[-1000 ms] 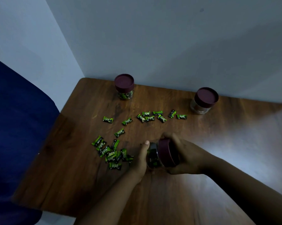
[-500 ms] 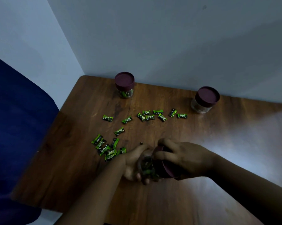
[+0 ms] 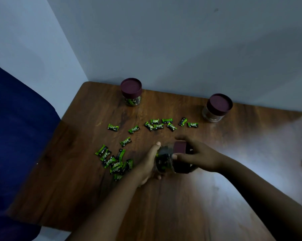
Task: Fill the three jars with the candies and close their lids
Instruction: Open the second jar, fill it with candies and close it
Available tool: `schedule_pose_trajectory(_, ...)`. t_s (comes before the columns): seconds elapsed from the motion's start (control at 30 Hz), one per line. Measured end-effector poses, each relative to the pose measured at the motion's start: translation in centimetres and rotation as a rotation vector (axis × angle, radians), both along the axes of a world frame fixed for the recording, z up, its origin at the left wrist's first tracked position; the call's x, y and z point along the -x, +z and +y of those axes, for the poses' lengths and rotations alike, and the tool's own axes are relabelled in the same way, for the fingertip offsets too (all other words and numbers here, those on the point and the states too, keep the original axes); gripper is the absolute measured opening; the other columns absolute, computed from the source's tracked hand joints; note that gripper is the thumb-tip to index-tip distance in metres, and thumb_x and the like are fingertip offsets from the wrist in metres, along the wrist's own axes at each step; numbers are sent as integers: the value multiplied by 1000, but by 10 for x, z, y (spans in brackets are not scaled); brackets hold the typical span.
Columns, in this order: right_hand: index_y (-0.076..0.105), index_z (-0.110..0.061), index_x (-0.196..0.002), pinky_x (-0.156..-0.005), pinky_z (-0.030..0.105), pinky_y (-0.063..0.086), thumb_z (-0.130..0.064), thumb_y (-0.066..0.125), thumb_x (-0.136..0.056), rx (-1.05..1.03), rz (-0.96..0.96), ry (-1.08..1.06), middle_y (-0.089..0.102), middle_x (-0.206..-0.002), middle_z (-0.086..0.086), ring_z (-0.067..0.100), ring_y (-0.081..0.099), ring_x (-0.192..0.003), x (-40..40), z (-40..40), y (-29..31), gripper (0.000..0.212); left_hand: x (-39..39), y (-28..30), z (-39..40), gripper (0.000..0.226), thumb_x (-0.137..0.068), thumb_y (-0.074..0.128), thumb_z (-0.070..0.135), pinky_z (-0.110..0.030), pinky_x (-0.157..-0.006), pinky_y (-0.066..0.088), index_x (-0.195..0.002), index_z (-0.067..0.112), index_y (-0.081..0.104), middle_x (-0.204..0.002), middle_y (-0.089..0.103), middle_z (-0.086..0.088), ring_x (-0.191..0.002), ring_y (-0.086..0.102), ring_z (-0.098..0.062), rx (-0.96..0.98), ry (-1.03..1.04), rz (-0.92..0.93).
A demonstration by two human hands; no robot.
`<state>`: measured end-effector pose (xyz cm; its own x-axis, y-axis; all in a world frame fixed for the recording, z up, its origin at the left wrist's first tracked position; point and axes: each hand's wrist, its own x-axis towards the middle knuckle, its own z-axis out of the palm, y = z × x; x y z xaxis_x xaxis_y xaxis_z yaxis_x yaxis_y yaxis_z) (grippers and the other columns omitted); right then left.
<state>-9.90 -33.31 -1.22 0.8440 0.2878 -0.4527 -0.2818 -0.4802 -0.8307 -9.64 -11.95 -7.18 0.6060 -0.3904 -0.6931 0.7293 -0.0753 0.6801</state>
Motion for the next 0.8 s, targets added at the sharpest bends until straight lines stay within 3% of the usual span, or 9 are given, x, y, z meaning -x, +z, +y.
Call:
schedule_pose_trajectory(0.1, 43, -46, -129, -80, 33, 62, -53, 89, -63, 150, -241, 210, 57, -123, -8, 14, 65, -104, -1, -6, -2, 81, -7, 1, 3, 75, -94, 24, 75, -21, -42, 39, -110, 18, 70, -84, 77, -5, -61, 67, -17, -48, -65, 29)
schedule_pose_trajectory(0.2, 39, -39, -136, -84, 16, 50, -55, 84, -61, 369, -562, 503, 47, -132, -13, 5, 52, -111, -3, -4, 3, 88, -12, 1, 10, 82, -91, 25, 78, -21, -41, 35, -110, 13, 71, -81, 75, -11, -57, 64, -22, -55, -161, 97)
schedule_pose_trajectory(0.3, 40, -31, -141, -87, 19, 48, -61, 77, -63, 417, -610, 590, 46, -138, -7, 8, 50, -117, -4, -1, 7, 91, -14, 1, 12, 79, -90, 27, 78, -19, -41, 34, -109, 15, 71, -87, 76, -13, -56, 65, -24, -41, -191, 139)
schedule_pose_trajectory(0.37, 42, -33, -135, -79, 22, 52, -64, 76, -66, 434, -488, 505, 54, -125, -11, 10, 58, -107, -6, -1, 6, 83, -14, 2, 6, 75, -90, 30, 78, -19, -41, 38, -106, 16, 70, -82, 77, -9, -55, 66, -21, -62, -166, 95)
schedule_pose_trajectory(0.5, 53, -29, -119, -61, 44, 63, -63, 72, -77, 49, 326, -60, 63, -115, 4, 32, 71, -96, -10, 4, 7, 57, -2, 1, -11, 70, -77, 40, 78, -22, -40, 42, -108, 22, 69, -87, 77, -4, -59, 68, -15, -120, 35, -65)
schedule_pose_trajectory(0.57, 53, -28, -121, -61, 46, 63, -62, 75, -79, 0, 365, -151, 61, -118, 6, 33, 69, -99, -8, 8, 2, 58, 3, -4, -14, 72, -78, 37, 78, -22, -41, 40, -110, 21, 69, -95, 76, -9, -63, 68, -16, -128, 100, -87)
schedule_pose_trajectory(0.67, 47, -31, -122, -66, 26, 60, -59, 80, -77, 128, -44, 80, 63, -111, -6, 16, 69, -93, -3, 12, -2, 62, 1, -3, -5, 76, -88, 35, 75, -19, -41, 34, -111, 12, 72, -91, 75, -14, -59, 64, -24, -69, 56, 105)
schedule_pose_trajectory(0.73, 39, -36, -129, -71, 12, 50, -61, 80, -72, 276, -354, 307, 56, -116, -14, 7, 61, -97, 1, 7, -1, 74, -5, 3, 4, 77, -89, 36, 75, -18, -38, 32, -113, 10, 70, -86, 73, -15, -55, 63, -27, -50, -28, 210)
schedule_pose_trajectory(0.8, 39, -32, -135, -77, 7, 43, -59, 81, -71, 312, -549, 425, 50, -124, -12, 3, 53, -104, 2, 3, 1, 82, -12, 10, 10, 77, -88, 39, 75, -17, -37, 33, -117, 10, 70, -91, 72, -15, -55, 65, -28, -43, -83, 251)
